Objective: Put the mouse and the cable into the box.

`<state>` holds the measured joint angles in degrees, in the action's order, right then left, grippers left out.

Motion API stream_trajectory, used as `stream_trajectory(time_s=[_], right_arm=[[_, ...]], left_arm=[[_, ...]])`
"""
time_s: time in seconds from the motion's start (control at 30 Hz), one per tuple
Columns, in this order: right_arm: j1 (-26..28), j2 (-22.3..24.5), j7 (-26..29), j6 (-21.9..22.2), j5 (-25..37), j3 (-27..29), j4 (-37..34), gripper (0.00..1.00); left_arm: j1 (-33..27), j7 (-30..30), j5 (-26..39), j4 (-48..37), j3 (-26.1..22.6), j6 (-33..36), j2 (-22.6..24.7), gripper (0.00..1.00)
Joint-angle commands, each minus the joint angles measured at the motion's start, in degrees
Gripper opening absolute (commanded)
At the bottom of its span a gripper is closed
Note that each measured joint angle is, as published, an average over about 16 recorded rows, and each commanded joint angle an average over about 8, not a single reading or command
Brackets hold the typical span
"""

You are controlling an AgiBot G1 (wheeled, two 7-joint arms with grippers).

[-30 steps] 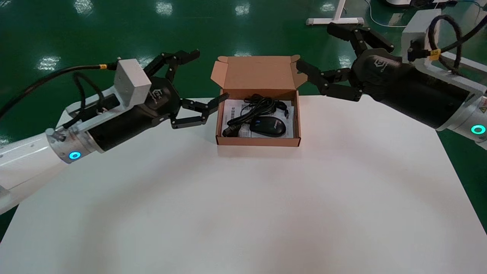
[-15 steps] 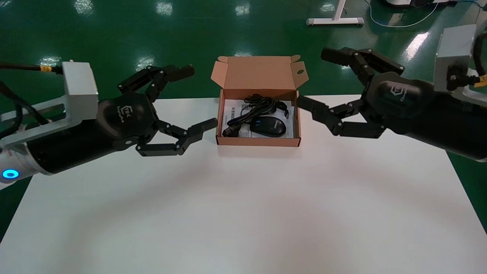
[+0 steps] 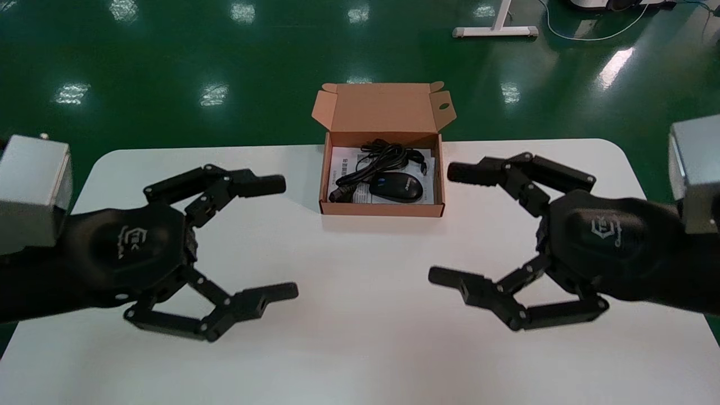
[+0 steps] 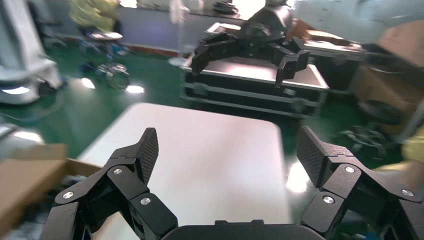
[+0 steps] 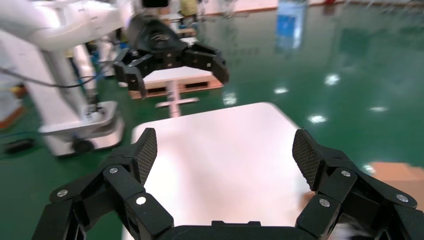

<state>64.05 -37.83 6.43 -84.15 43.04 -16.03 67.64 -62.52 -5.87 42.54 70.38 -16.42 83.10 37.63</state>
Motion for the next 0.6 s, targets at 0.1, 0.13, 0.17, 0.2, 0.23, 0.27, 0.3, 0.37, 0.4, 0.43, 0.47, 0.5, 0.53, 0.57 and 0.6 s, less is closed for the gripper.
stream_trajectory(time_s=[0.1, 0.13, 0.17, 0.2, 0.23, 0.27, 0.3, 0.37, 0.4, 0.43, 0.47, 0.5, 0.53, 0.57, 0.6], right_arm=[[-1.88, 2.13, 3.24, -1.18, -0.90, 0.01, 4.49, 1.00], [-2.29, 2.58, 3.85, -1.45, -1.11, 0.01, 5.44, 1.00], [-2.62, 2.94, 4.33, -1.67, -1.27, 0.02, 6.21, 1.00], [-2.89, 3.25, 4.70, -1.85, -1.41, 0.02, 6.84, 1.00], [-3.10, 3.48, 4.96, -1.99, -1.52, 0.02, 7.30, 1.00], [-3.24, 3.63, 5.09, -2.08, -1.59, 0.02, 7.59, 1.00], [-3.38, 3.77, 5.24, -2.17, -1.68, 0.02, 7.89, 1.00], [-3.51, 3.91, 5.34, -2.24, -1.77, 0.02, 8.14, 1.00], [-3.47, 3.85, 5.27, -2.20, -1.77, 0.02, 8.01, 1.00], [-3.41, 3.79, 5.20, -2.15, -1.76, 0.02, 7.86, 1.00], [-3.35, 3.71, 5.13, -2.11, -1.74, 0.02, 7.71, 1.00], [-3.29, 3.64, 5.06, -2.07, -1.72, 0.02, 7.57, 1.00], [-3.22, 3.57, 5.00, -2.03, -1.70, 0.02, 7.43, 1.00], [-3.16, 3.51, 4.94, -1.99, -1.67, 0.02, 7.30, 1.00], [-3.11, 3.45, 4.89, -1.96, -1.63, 0.02, 7.18, 1.00]], left_arm=[[0.82, -4.19, -0.59, 2.79, 0.34, 2.28, -2.27, 1.00], [0.93, -4.73, -0.67, 3.20, 0.38, 2.63, -2.60, 1.00], [1.00, -5.09, -0.73, 3.49, 0.41, 2.88, -2.82, 1.00], [1.05, -5.31, -0.77, 3.68, 0.43, 3.04, -2.97, 1.00], [1.08, -5.40, -0.79, 3.78, 0.44, 3.14, -3.05, 1.00], [1.11, -5.49, -0.81, 3.88, 0.45, 3.23, -3.12, 1.00], [1.13, -5.56, -0.83, 3.97, 0.45, 3.30, -3.19, 1.00], [1.16, -5.59, -0.85, 3.99, 0.46, 3.33, -3.22, 1.00], [1.15, -5.54, -0.85, 3.93, 0.46, 3.27, -3.18, 1.00], [1.15, -5.49, -0.85, 3.87, 0.46, 3.22, -3.14, 1.00], [1.15, -5.44, -0.85, 3.81, 0.46, 3.17, -3.10, 1.00], [1.14, -5.40, -0.85, 3.76, 0.46, 3.12, -3.06, 1.00], [1.13, -5.36, -0.85, 3.71, 0.46, 3.07, -3.02, 1.00], [1.12, -5.32, -0.85, 3.67, 0.46, 3.03, -2.99, 1.00], [1.11, -5.29, -0.84, 3.63, 0.46, 2.99, -2.96, 1.00]])
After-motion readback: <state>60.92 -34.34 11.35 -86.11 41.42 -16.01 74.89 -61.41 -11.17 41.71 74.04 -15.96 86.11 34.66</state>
